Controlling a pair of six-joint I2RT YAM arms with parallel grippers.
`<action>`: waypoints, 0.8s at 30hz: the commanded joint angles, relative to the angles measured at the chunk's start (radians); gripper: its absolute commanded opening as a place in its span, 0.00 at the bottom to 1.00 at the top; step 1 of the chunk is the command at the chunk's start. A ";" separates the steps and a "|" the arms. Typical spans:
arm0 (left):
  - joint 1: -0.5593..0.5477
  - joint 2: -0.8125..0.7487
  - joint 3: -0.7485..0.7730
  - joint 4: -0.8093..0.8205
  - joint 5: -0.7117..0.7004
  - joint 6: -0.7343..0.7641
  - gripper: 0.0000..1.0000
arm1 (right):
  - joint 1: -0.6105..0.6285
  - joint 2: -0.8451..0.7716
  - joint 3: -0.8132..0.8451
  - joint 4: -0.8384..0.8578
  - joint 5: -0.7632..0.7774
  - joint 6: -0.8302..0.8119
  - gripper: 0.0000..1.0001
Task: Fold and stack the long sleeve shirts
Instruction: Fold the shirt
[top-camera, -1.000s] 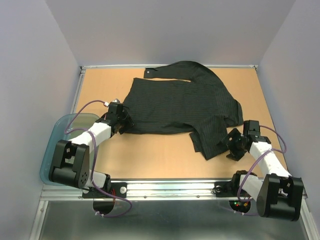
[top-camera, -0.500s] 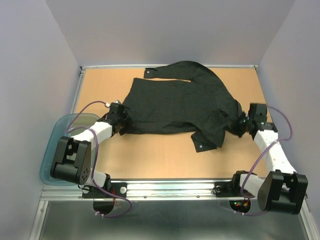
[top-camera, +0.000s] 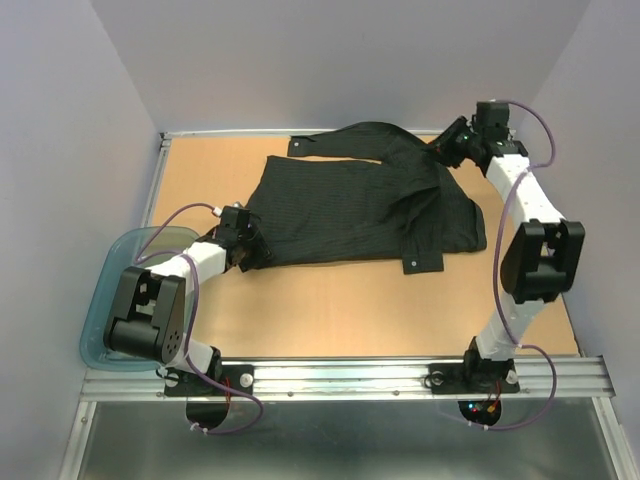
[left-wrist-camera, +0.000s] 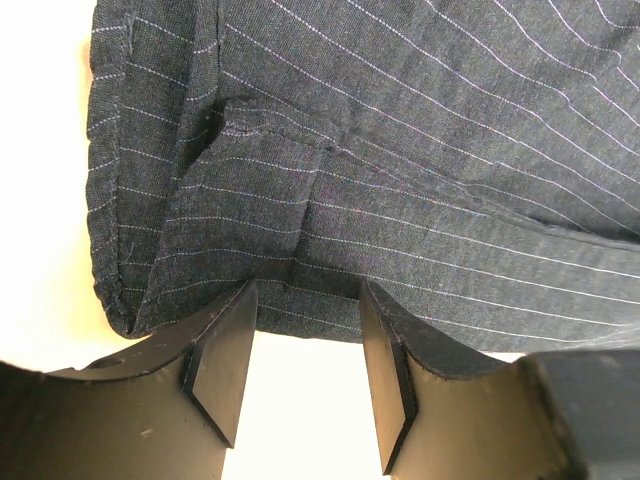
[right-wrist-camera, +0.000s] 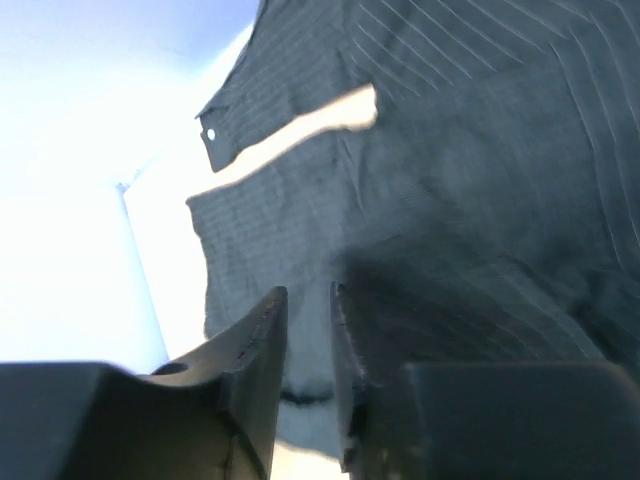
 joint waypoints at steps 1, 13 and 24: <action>-0.003 0.006 0.007 0.005 0.012 0.019 0.57 | 0.018 0.098 0.172 0.033 0.036 -0.037 0.43; -0.001 0.012 0.021 -0.015 0.023 0.036 0.57 | -0.069 -0.220 -0.360 -0.027 0.297 -0.316 0.72; -0.001 0.024 0.033 -0.036 0.020 0.045 0.57 | -0.127 -0.244 -0.518 -0.039 0.273 -0.496 0.61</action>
